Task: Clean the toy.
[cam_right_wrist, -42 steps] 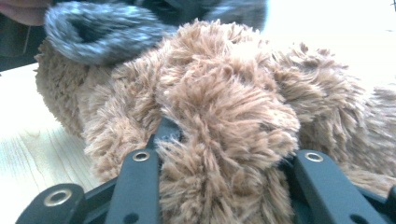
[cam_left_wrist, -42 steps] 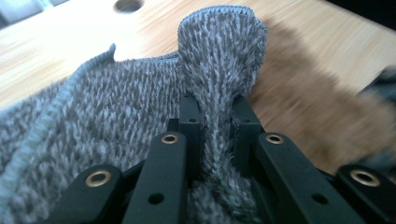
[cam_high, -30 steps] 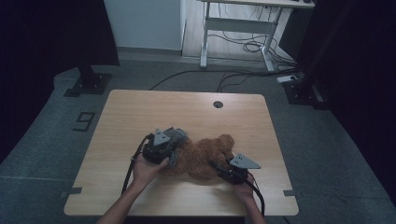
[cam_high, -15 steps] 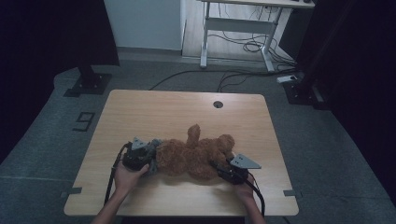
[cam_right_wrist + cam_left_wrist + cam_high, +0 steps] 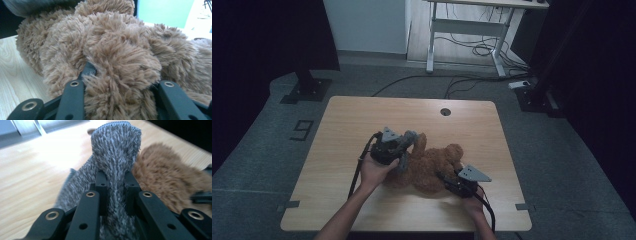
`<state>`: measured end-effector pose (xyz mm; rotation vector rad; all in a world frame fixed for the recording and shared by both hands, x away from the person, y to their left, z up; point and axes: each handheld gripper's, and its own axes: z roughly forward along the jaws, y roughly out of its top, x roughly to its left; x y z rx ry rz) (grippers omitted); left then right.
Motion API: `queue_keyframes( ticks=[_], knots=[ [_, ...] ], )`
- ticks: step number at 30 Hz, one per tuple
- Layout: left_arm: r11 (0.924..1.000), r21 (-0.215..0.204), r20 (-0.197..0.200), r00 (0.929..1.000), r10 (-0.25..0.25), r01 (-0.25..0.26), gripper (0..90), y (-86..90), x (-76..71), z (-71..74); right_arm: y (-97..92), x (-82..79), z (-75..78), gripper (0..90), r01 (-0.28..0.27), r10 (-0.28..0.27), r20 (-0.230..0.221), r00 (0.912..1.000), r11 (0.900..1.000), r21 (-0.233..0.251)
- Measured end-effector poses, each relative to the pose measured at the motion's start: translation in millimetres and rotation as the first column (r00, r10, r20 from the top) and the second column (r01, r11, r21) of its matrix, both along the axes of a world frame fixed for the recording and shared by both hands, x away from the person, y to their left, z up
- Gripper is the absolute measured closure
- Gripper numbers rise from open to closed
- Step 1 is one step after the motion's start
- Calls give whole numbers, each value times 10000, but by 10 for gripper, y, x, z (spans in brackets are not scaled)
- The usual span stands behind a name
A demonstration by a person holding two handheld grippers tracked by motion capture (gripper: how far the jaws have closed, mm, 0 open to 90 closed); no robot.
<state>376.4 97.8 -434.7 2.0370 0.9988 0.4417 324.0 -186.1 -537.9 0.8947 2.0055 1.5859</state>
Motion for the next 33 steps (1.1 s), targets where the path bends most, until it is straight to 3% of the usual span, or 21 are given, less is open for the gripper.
queue_keyframes(
  ticks=[3,6,12,16,18,23,26,29,33],
  knots=[
    [9988,-474,-521,9986,65,-90,786,36,68,-175,-7,0,1,570,-60,61,-35,10000,10000,62],
    [9966,-820,-638,9980,28,-80,790,100,40,-245,-6,1,10,559,-155,156,-105,9998,9998,79],
    [9958,-890,-249,9994,-240,217,804,117,-140,-348,-40,-51,120,358,-321,329,-468,9984,9993,166],
    [9933,-1130,-128,9995,-273,257,805,156,-226,-376,-78,-78,295,183,4,-13,-767,9971,9999,-117],
    [9915,-1265,-77,9995,-311,299,805,166,-274,-391,-118,-62,396,144,195,-190,-893,9958,9998,44],
    [9896,-1333,171,9985,-523,541,805,158,-412,-412,-170,64,703,111,316,-316,-942,9951,9995,-12],
    [9884,-1371,304,9977,-610,646,805,171,-501,-423,-107,146,868,95,205,-220,-908,9956,9996,-169],
    [9863,-1471,393,9968,-699,750,806,199,-578,-438,-7,223,911,72,108,-152,-1128,9935,9992,-389],
    [9834,-1635,457,9964,-714,780,806,221,-635,-461,72,270,765,28,348,-460,-1657,9851,9970,-697]
  ],
)
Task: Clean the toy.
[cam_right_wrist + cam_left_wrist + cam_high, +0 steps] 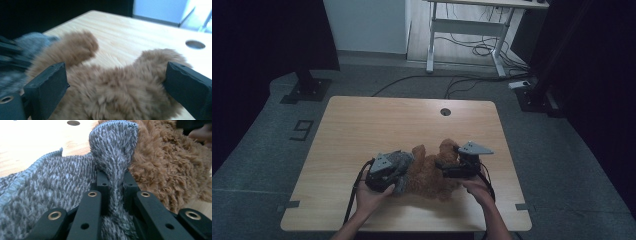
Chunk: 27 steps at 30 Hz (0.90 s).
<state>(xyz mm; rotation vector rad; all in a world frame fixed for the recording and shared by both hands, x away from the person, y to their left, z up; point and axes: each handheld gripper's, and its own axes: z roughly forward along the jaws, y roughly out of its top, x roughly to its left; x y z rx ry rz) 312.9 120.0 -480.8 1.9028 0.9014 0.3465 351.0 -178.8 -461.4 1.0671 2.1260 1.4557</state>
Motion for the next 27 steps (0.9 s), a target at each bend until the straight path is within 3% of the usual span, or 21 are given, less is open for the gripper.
queue_keyframes(
  ticks=[2,8,12,14,16,17,21,24,25,27],
  knots=[
    [10000,22,46,10000,-38,37,806,-4,-21,-11,-16,-30,-112,8,22,-24,-254,9997,10000,-79],
    [9999,32,144,9998,-110,110,807,-12,-108,-34,-115,-188,-289,1,-263,351,-1013,9942,9959,869],
    [10000,-36,207,9998,-71,72,807,1,-140,-53,-53,-232,-377,0,-951,1100,-1505,9825,9901,1029],
    [10000,-56,212,9998,-69,70,807,6,-147,-56,50,-259,-442,0,-1592,1685,-1714,9707,9850,669],
    [10000,-53,235,9997,-74,75,807,9,-151,-64,176,-316,-514,3,-1725,1666,-1401,9760,9845,-306],
    [10000,-70,273,9996,-63,65,806,11,-154,-70,206,-336,-539,75,-1682,1589,-1171,9803,9829,-747],
    [9991,-418,339,9994,-17,31,805,13,-159,-85,151,-368,-554,341,-1555,1540,-285,9877,9858,-629],
    [9973,-739,264,9996,54,-35,803,-7,-123,-84,168,-378,-526,430,-1243,1300,576,9898,9878,-942],
    [9969,-777,236,9997,91,-72,803,-15,-108,-79,214,-366,-509,450,-877,1033,1201,9874,9878,-1283],
    [9966,-795,284,9993,255,-232,800,-35,-59,-58,261,-311,-492,463,-476,753,1700,9826,9857,-1615]
  ],
)
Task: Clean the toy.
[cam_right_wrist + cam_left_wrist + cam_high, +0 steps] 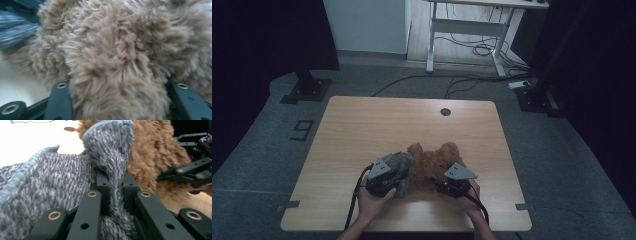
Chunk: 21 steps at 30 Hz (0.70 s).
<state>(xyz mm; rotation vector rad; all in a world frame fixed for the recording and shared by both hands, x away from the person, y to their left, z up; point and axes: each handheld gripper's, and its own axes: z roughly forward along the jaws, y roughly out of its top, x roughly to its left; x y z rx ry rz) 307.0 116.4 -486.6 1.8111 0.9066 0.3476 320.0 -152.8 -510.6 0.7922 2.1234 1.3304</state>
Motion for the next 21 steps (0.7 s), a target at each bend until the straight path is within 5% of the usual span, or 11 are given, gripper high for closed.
queue_keyframes(
  ticks=[3,7,13,21],
  knots=[
    [9999,-22,33,9999,150,-150,796,-35,110,9,14,139,0,462,367,-362,503,9981,9993,-93],
    [9999,35,-94,9998,158,-158,791,-79,208,29,-31,240,-61,455,583,-594,477,9971,9980,236],
    [9994,-338,-155,9999,-38,33,789,-109,140,236,-117,118,-152,436,232,-270,615,9977,9979,611],
    [9929,535,641,9919,-1095,1061,787,-819,240,728,-152,65,-180,395,91,-133,506,9986,9965,828]
  ],
)
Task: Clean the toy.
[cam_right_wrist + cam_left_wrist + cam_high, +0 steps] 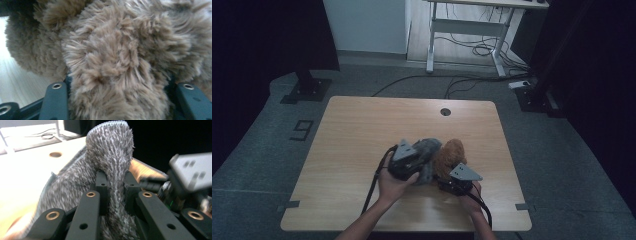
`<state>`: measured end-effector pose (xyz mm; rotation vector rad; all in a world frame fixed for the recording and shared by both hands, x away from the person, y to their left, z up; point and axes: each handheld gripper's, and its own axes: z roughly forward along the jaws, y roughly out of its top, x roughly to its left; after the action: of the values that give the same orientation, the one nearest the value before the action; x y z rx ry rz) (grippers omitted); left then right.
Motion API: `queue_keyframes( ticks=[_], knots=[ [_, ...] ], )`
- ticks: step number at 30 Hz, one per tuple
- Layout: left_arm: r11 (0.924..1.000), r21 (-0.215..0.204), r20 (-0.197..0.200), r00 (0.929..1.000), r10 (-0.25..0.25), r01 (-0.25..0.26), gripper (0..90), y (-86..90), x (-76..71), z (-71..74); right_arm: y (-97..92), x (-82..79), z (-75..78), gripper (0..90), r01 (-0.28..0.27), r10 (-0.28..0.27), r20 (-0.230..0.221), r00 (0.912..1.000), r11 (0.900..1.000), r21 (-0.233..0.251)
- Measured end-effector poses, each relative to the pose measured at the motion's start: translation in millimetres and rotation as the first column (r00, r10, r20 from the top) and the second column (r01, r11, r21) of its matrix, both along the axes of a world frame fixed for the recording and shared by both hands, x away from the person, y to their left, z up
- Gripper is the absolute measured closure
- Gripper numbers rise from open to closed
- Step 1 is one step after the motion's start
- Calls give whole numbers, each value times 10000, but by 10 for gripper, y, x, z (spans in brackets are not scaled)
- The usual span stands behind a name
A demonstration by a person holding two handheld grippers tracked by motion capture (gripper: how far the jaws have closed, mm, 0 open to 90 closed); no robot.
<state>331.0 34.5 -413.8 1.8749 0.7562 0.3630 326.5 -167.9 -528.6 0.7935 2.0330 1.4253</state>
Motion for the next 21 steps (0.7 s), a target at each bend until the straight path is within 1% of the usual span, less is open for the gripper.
queue_keyframes(
  ticks=[1,2,3,4,5,6,7,8,9,10,13,15,16,19,20,21],
  knots=[
    [9996,192,-27,9998,-182,183,788,-149,48,52,-8,-3,-7,391,-34,34,-4,10000,10000,33],
    [9992,260,-83,9995,-292,294,787,-240,76,69,-12,-7,-14,389,-62,62,-4,10000,9999,86],
    [9978,443,-214,9986,-478,487,787,-359,111,76,-14,-8,-16,387,-70,70,4,10000,9999,83],
    [9952,776,-271,9980,-573,592,786,-473,137,62,-13,-10,-18,384,-78,78,61,10000,10000,62],
    [9913,1213,-247,9985,-487,514,784,-571,160,28,-10,-20,-16,383,-75,75,71,9999,10000,8],
    [9858,1634,-223,9991,-367,398,783,-637,191,-25,-7,-29,-14,382,-88,89,104,9999,9999,-52],
    [9829,1811,-313,9991,-280,332,783,-662,218,-69,-5,-40,-11,382,-77,78,131,9999,9999,-108],
    [9844,1740,-439,9989,-176,250,783,-656,256,-130,-4,-48,-10,381,-70,71,97,9999,9999,-136],
    [9872,1583,-556,9984,-119,206,784,-624,274,-155,-2,-52,-18,381,-28,28,21,10000,9998,-187],
    [9885,1503,-588,9982,-98,185,785,-570,278,-163,-5,-51,-31,381,-9,10,33,10000,9998,-206],
    [9859,1673,-408,9991,137,-67,786,-439,254,-162,1,-57,-44,382,63,-61,103,9999,9997,-225],
    [9847,1703,-409,9982,438,-362,787,-262,254,-182,6,-62,-47,382,109,-106,126,9999,9997,-230],
    [9853,1635,-474,9972,581,-497,787,-172,255,-192,6,-65,-49,382,138,-136,100,9999,9997,-208],
    [9847,1476,-498,9937,1005,-922,786,103,250,-221,-5,-66,-57,382,191,-190,51,9998,9997,-182],
    [9867,1211,-637,9911,1168,-1085,785,259,248,-239,-10,-65,-59,382,230,-230,3,9997,9996,-153],
    [9882,1065,-734,9903,1179,-1097,785,337,246,-245,-20,-58,-65,382,254,-254,-102,9996,9997,-25]
  ],
)
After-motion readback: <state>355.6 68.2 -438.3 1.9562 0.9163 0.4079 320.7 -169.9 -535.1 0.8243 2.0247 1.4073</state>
